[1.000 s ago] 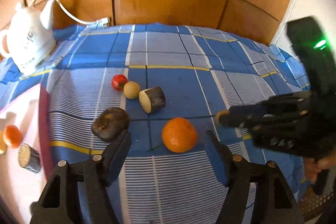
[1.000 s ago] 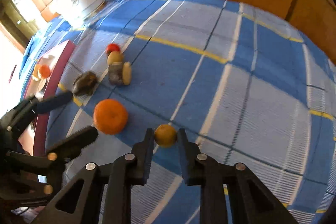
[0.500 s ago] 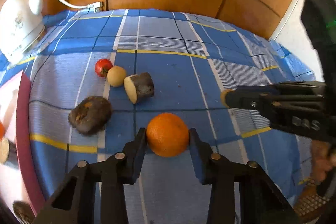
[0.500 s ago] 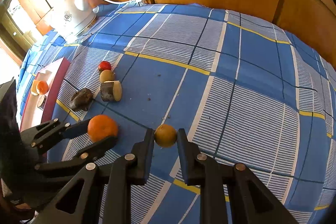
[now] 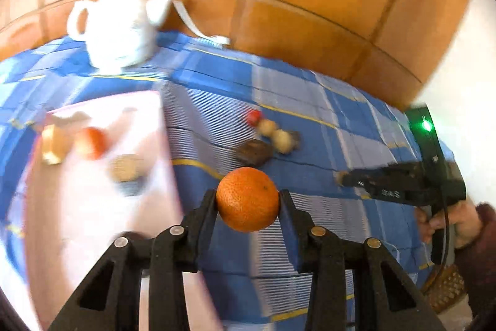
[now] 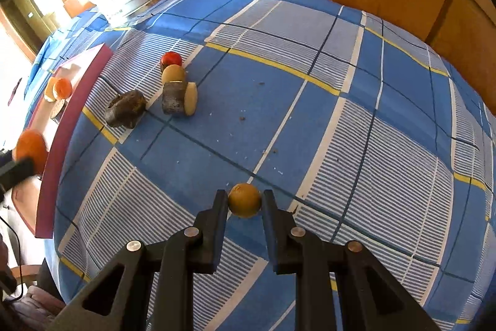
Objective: Organize fruits
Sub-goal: 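Carry the orange into the pink tray and open the left tool while the right tool holds the yellow fruit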
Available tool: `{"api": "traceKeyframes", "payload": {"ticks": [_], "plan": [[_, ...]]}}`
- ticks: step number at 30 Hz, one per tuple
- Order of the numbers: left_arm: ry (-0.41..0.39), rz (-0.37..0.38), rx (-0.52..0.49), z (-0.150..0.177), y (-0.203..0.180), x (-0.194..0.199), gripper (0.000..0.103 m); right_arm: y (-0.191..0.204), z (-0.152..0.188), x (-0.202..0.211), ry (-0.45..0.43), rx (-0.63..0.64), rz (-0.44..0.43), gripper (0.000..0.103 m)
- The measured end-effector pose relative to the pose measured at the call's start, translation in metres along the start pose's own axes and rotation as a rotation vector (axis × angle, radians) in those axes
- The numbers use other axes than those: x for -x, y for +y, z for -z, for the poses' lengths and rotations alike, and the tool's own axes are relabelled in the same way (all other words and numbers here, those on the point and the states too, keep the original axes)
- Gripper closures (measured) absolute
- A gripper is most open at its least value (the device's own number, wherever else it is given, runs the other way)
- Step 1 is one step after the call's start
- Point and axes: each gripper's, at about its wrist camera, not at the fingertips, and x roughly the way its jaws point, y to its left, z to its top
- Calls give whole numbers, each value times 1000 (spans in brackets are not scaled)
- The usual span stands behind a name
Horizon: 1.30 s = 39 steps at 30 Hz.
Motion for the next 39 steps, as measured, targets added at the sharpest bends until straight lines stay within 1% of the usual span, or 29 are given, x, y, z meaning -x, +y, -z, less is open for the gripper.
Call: {"api": "traceKeyframes", "payload": {"ticks": [4,8,13,15,19,21,28,30,39], "plan": [[-40,-128,101,-3,52,19,63,0,0,0,-4,-5,-2,81],[-49,-255,177,0,96,25,63,0,1,0,-8,1,2,81],[-44,-365,202,5,132,21,63,1,1,0,-13,12,10,81],[-39,-395,211,7,143,20,62,2,1,0,-14,14,11,81],[-17,-423,245,17,154,16,61,2,1,0,-15,19,12,81],[-21,-423,249,20,154,17,56,3,1,0,-16,20,13,81],[-41,-463,267,25,143,29,56,3,1,0,-18,25,19,81],[-49,-458,267,26,136,34,55,4,1,0,-18,24,19,81],[-69,-432,191,32,98,44,49,6,3,0,-22,30,30,81]]}}
